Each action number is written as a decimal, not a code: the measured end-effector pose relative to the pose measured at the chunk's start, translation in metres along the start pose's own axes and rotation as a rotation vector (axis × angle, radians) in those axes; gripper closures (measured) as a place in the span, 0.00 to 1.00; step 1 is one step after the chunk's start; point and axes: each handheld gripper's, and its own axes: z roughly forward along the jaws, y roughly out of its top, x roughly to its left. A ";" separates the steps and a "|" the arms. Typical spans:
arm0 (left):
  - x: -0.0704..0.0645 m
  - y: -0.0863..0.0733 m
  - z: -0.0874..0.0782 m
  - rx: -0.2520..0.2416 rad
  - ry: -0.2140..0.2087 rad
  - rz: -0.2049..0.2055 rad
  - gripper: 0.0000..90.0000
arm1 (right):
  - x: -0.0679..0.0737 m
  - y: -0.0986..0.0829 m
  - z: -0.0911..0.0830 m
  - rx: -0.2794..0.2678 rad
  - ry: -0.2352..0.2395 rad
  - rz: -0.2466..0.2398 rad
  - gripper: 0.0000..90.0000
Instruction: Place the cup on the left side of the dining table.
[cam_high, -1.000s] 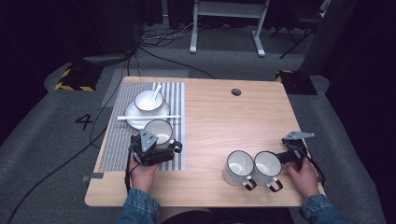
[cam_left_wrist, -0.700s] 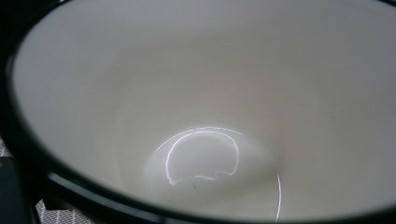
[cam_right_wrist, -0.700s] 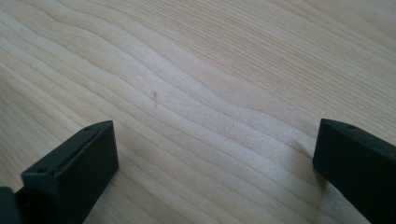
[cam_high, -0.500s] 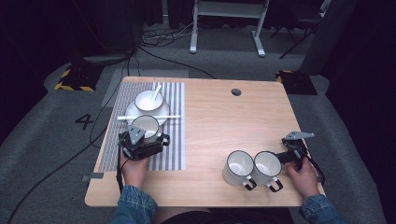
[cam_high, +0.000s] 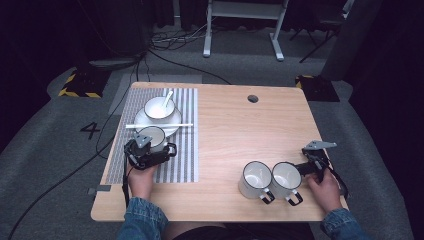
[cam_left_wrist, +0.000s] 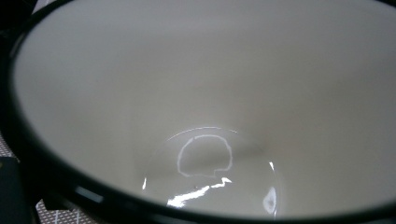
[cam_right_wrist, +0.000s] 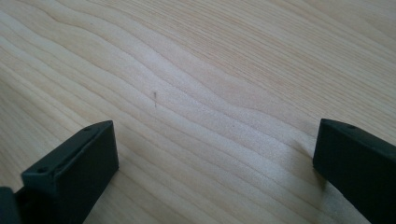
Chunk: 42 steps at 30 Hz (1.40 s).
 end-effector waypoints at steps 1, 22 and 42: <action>0.000 0.000 0.001 0.010 -0.007 -0.004 0.03 | 0.000 0.000 0.000 0.000 -0.001 0.000 0.00; -0.005 -0.008 0.016 0.051 0.028 0.087 0.03 | 0.000 0.000 0.000 0.000 0.000 0.000 0.00; 0.007 -0.011 0.012 0.098 -0.040 0.104 0.03 | 0.000 0.000 0.000 0.000 -0.004 -0.001 0.00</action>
